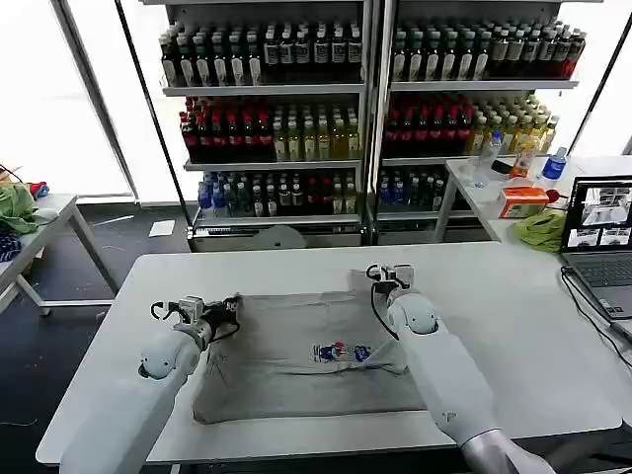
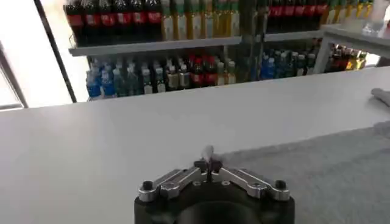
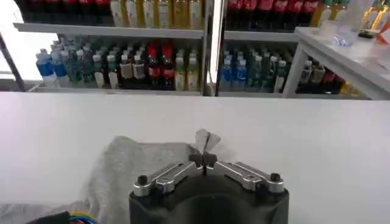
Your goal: Fold and organize the clothes.
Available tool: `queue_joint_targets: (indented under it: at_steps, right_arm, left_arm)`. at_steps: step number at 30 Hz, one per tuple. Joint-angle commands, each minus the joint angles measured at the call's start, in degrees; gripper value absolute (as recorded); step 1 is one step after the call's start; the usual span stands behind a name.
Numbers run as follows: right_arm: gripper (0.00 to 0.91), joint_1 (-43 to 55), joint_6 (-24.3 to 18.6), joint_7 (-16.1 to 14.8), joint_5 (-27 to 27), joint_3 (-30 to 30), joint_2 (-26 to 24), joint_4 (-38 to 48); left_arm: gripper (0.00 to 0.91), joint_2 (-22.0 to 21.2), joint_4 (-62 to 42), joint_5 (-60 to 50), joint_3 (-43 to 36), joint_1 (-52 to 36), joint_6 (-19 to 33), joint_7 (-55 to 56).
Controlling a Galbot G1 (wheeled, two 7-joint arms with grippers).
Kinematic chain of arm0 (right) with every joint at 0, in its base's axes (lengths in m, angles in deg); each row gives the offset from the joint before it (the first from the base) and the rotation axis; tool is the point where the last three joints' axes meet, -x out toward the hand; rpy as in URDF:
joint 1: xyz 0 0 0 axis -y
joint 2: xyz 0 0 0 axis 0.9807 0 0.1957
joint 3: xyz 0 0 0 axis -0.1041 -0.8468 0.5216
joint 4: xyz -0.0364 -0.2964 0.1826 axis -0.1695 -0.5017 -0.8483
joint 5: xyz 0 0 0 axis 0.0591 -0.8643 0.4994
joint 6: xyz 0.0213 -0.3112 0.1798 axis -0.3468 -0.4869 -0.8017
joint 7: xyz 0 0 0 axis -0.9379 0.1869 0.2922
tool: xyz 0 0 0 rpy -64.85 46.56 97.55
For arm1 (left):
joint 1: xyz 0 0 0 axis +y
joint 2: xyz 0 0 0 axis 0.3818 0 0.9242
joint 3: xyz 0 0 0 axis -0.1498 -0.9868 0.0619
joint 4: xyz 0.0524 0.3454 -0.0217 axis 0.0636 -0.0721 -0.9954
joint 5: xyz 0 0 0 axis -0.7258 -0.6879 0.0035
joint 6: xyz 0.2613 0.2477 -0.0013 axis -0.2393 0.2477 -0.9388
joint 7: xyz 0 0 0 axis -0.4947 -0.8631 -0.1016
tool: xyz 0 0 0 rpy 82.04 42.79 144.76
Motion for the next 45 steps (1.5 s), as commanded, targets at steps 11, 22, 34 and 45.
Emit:
queue_joint_targets:
  at_steps: [11,22,34,45]
  right_arm:
    - [0.0,-6.23,-0.29,0.75,2.11,2.86,-1.89,-19.33]
    - [0.0,-14.1,0.22,2.66,3.97,5.69,-5.42,-32.79]
    - [0.0,-26.32,0.06,4.13,4.61,9.88,-7.37,-42.32]
    - [0.0,-38.01,0.41,6.09,3.19,14.44,-8.82,-53.05]
  left_arm:
    - [0.0,1.22,7.3,-0.26,1.98,3.62,3.5,-0.03]
    - [0.0,2.68,15.88,-0.36,6.44,11.21,3.15,0.43]
    - [0.0,2.47,21.74,-3.46,10.3,19.76,3.85,-0.77]
    - [0.0,2.72,24.84,-5.03,13.28,25.08,4.48,-1.4]
